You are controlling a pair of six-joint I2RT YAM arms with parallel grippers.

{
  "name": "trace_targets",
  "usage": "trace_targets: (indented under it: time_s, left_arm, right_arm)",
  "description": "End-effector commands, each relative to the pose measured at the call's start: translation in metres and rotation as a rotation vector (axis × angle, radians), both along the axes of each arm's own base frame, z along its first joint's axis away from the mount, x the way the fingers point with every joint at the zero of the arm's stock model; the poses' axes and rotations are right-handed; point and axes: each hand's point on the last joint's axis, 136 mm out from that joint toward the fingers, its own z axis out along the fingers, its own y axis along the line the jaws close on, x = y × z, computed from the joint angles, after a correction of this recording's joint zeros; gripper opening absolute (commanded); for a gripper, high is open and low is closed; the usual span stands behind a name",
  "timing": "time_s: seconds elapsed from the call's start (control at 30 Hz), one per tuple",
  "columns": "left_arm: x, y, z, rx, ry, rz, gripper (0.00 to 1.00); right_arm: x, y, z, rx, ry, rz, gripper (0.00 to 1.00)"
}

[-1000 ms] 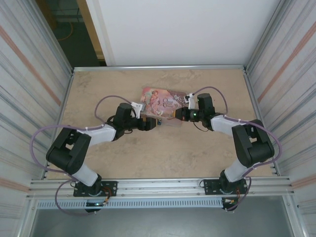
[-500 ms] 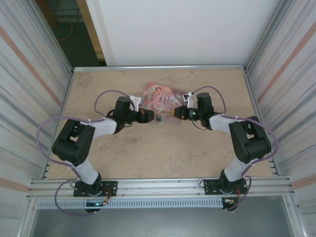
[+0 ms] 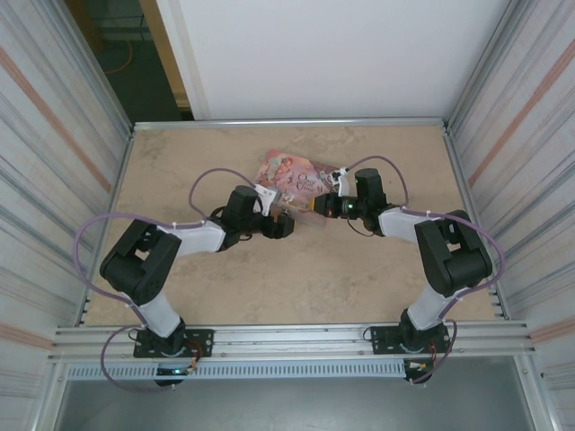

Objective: Unlock the padlock with the key

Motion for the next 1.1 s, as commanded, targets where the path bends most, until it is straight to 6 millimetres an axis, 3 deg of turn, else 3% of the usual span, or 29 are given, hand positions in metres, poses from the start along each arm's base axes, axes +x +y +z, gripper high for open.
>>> trace_targets:
  time_s: [0.0, 0.4, 1.07]
  left_arm:
    - [0.015, 0.0, -0.005, 0.045, -0.026, 0.033, 0.74]
    - [0.03, -0.005, -0.012, 0.042, 0.02, 0.084, 0.63]
    - [0.039, -0.012, -0.022, -0.01, 0.085, 0.155, 0.44]
  right_arm:
    - [-0.002, 0.003, -0.016, -0.038, 0.055, -0.011, 0.0]
    - [-0.002, 0.003, -0.013, -0.041, 0.044, -0.007, 0.0]
    - [-0.001, 0.008, -0.012, -0.043, 0.036, -0.001, 0.0]
